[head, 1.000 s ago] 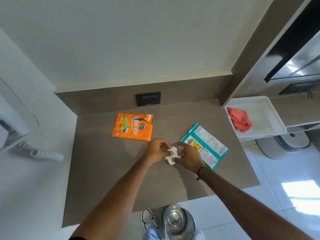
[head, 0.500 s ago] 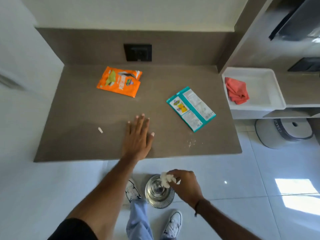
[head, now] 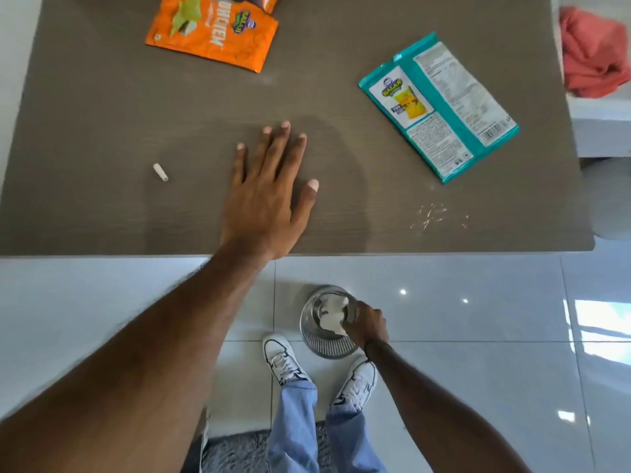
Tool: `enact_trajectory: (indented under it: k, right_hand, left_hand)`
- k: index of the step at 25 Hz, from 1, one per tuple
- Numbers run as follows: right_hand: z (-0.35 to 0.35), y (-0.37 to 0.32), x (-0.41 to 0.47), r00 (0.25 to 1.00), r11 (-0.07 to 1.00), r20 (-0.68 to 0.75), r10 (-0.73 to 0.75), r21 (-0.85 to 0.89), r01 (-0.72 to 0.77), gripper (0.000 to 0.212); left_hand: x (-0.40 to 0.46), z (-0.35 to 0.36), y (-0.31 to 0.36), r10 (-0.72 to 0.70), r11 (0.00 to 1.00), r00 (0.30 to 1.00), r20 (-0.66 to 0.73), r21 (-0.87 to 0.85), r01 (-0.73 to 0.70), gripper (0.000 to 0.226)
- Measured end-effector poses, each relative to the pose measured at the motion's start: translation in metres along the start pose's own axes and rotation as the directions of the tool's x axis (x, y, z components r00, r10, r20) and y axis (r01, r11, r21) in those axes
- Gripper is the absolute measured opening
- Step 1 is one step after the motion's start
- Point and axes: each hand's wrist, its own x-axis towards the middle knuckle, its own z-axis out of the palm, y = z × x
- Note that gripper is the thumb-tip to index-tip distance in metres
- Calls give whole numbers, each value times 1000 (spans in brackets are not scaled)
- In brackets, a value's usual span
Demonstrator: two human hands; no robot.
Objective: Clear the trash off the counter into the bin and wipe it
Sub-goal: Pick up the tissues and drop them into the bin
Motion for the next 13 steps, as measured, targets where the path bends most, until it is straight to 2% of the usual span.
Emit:
enact_trajectory:
  k: [3,7,10,13]
  right_hand:
    - [-3,6,-10,999,999,-19,27,39,-26,35]
    - [-39,4,-57,996,995,-74,-40,92,47,16]
    - [-80,-15,-99,966,968,-177,-187,135,212,7]
    - [-128,-56,-133,868,894,-325,-374,122,431,5]
  left_hand:
    - [-2,-2,-1,0,1000,1000,25,-4,0,66]
    - [0,-10,3,-14,1000,998,66,-19,15,66]
    - [-2,-17,5,-10,999,997,79,-47,13,64]
    - [0,-25,9,-42,995,995,87,-82,49,58]
